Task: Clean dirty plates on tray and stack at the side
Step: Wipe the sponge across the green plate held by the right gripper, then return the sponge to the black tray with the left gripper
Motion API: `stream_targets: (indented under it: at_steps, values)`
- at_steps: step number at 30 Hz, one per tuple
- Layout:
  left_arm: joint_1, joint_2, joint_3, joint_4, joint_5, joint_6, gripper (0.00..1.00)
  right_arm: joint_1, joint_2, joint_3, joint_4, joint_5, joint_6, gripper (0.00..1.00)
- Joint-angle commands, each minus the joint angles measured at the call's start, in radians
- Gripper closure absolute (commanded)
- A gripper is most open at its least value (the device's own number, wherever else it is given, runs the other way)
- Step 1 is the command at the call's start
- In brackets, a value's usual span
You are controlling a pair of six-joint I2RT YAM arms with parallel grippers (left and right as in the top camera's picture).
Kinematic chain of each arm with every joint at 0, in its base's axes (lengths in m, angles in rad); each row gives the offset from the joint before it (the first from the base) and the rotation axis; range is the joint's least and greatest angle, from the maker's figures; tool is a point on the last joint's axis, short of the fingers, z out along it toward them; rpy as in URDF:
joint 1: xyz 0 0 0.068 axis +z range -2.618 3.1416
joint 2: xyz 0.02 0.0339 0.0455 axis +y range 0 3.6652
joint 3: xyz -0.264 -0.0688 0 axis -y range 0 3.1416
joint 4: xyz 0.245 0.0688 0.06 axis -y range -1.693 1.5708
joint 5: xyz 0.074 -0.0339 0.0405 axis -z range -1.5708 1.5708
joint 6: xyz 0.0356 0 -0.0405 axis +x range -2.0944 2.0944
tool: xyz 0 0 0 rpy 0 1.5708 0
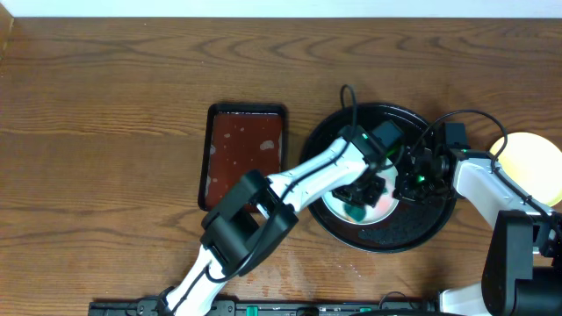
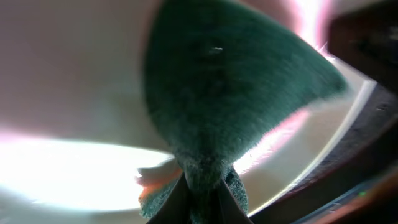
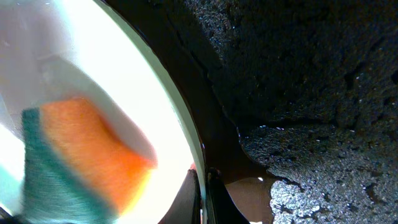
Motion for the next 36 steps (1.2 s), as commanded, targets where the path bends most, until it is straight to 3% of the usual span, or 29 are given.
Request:
stream_targets:
  at_steps: [1,13,19,24,29,32,33,36]
  values:
    - [0.088,-0.057,-0.016,-0.045,-0.113,-0.01,0.93,0.006,0.032,-0.026,-0.002,0.085,-0.005,0.99]
    - [0.292,-0.336,-0.016,-0.106,-0.145,0.063,0.92,0.006,0.032,-0.026,0.001,0.085,-0.005,0.99]
    - [0.404,-0.346,-0.042,-0.169,-0.289,0.07,0.92,0.006,0.032,-0.026,0.038,0.084,-0.068,0.98]
    - [0.513,-0.345,-0.172,-0.111,-0.296,0.07,0.92,0.006,0.032,-0.026,0.108,-0.049,-0.153,0.99]
    - [0.541,-0.345,-0.283,-0.056,-0.271,0.07,0.92,0.008,0.027,-0.026,0.111,-0.094,-0.106,0.99]
    - [0.539,-0.346,-0.289,-0.06,-0.271,0.07,0.83,0.008,-0.014,-0.022,0.109,-0.039,-0.073,0.99]
    - [0.539,-0.349,-0.289,-0.06,-0.271,0.07,0.75,0.01,-0.039,-0.022,0.106,-0.014,-0.061,0.99]
    - [0.539,-0.369,-0.288,-0.067,-0.27,0.07,0.63,0.025,-0.145,-0.022,0.088,0.048,-0.048,0.99]
